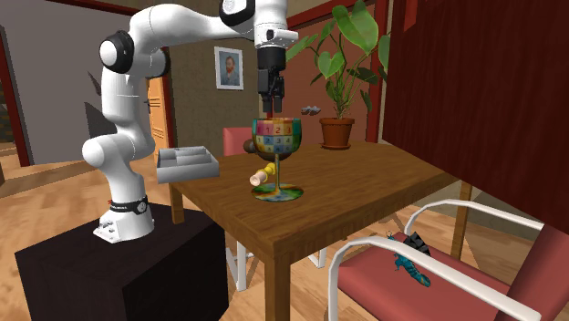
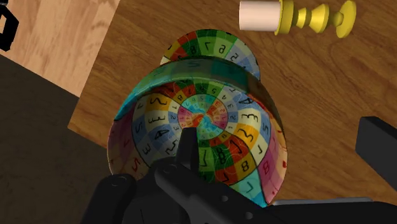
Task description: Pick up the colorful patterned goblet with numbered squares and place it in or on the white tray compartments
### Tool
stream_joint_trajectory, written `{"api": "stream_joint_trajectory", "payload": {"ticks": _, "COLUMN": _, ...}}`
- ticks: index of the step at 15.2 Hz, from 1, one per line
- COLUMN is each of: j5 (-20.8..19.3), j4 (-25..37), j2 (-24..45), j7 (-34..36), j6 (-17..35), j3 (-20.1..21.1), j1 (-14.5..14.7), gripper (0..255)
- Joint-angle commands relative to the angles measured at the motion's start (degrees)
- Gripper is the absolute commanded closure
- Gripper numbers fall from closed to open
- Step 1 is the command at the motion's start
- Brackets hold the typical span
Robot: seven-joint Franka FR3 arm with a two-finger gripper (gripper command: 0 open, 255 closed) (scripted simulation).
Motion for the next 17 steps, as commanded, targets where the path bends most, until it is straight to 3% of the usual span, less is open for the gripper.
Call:
{"api": "stream_joint_trajectory", "payload": {"ticks": 1, "j5": -0.4, "j4": 4.9, "j2": 3.8, "j7": -0.4, "j6": -1.5, "j3": 0.0, "j1": 0.0, "gripper": 0}}
{"api": "stream_joint_trajectory", "payload": {"ticks": 8, "j5": -0.4, "j4": -3.4, "j2": 2.1, "j7": -0.3, "j6": 5.1, "j3": 0.0, "j1": 0.0, "gripper": 0}}
{"api": "stream_joint_trajectory", "payload": {"ticks": 16, "j5": -0.4, "j4": -3.3, "j2": 2.1, "j7": -0.3, "j6": 5.0, "j3": 0.0, "j1": 0.0, "gripper": 0}}
{"api": "stream_joint_trajectory", "payload": {"ticks": 17, "j5": -0.4, "j4": -3.3, "j2": 2.1, "j7": -0.3, "j6": 5.0, "j3": 0.0, "j1": 0.0, "gripper": 255}}
